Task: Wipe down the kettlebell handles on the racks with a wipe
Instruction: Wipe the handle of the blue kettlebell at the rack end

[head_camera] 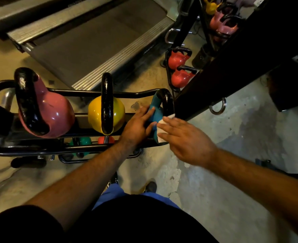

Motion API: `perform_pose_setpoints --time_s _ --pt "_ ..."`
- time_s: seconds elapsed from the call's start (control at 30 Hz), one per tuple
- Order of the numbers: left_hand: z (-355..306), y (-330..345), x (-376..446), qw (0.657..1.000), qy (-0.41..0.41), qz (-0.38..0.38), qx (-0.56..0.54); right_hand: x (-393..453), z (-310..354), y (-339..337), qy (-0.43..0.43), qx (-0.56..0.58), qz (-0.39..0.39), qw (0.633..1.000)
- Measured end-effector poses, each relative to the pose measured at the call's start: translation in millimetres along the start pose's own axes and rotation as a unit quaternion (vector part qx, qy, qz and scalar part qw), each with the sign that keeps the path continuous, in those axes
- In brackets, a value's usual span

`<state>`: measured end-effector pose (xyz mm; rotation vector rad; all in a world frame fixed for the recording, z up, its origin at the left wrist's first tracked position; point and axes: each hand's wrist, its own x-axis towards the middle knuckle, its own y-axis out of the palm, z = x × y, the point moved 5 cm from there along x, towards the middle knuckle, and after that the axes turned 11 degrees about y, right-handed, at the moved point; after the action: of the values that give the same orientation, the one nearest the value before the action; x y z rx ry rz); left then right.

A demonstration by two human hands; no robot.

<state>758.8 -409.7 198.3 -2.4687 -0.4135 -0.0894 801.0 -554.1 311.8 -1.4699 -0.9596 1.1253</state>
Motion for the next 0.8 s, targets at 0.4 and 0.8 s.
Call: perform_pose_setpoints --time_s 0.4,0.8 --pt "-2.2 -3.6 2.1 1.0 -0.006 -0.013 -0.013 13.6 -9.7 -5.4 0.024 -0.049 -0.025 0.998" --pt "-3.0 -4.8 1.0 1.0 0.002 -0.023 -0.01 2.0 5.4 11.4 -0.01 -0.102 -0.001 0.995"
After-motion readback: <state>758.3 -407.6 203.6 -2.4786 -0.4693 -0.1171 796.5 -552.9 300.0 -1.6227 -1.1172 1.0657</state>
